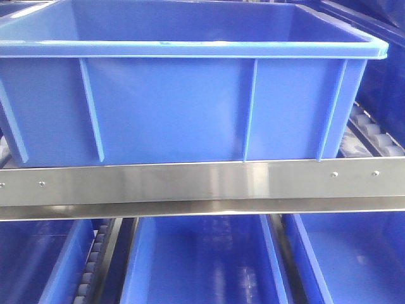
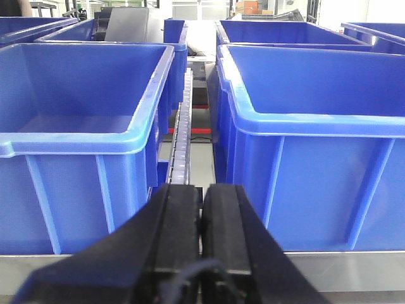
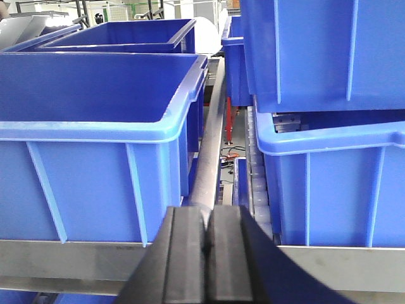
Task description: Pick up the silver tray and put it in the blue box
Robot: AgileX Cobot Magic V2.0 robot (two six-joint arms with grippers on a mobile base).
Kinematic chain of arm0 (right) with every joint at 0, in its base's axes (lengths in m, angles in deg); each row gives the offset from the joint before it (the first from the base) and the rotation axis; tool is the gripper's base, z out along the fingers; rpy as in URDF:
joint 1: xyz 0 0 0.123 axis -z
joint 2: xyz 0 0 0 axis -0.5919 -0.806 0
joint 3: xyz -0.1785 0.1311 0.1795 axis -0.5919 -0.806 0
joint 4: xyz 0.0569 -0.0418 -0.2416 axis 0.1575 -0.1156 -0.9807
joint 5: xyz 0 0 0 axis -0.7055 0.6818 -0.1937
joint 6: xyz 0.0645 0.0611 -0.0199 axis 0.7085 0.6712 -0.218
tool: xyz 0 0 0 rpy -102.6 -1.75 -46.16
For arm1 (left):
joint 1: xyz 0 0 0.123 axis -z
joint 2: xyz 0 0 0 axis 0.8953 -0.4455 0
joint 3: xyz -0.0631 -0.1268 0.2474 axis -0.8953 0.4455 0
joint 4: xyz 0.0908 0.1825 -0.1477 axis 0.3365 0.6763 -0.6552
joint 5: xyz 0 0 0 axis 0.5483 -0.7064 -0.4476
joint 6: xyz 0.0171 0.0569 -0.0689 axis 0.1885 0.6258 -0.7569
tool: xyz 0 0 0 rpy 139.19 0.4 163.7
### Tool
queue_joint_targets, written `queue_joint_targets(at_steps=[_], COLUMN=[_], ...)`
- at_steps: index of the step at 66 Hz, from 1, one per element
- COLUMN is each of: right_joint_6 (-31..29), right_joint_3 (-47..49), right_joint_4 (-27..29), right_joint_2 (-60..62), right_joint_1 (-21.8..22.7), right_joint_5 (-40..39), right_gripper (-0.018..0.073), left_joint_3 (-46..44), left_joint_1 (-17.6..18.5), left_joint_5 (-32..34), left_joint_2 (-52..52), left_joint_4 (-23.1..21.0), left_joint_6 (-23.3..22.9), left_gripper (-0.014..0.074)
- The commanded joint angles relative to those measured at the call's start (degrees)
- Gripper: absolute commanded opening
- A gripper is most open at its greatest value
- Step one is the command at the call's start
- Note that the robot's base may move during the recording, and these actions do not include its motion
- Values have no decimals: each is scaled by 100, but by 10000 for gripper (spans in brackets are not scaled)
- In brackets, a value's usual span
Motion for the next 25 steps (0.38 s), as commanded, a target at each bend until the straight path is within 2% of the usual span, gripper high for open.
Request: queue_joint_targets(at_steps=[1, 25], right_joint_6=[-58, -58], right_joint_3=[102, 102], right_joint_4=[-29, -29], right_joint_2=[119, 119], right_joint_1=[33, 33], right_joint_5=[-492, -492], right_gripper=[50, 50], left_joint_3=[101, 101], left_joint_1=[-9, -9], left_joint_5=[441, 441], left_joint_2=[94, 94], left_joint_4=[12, 12], left_joint_6=[26, 26], left_gripper=[-6, -6])
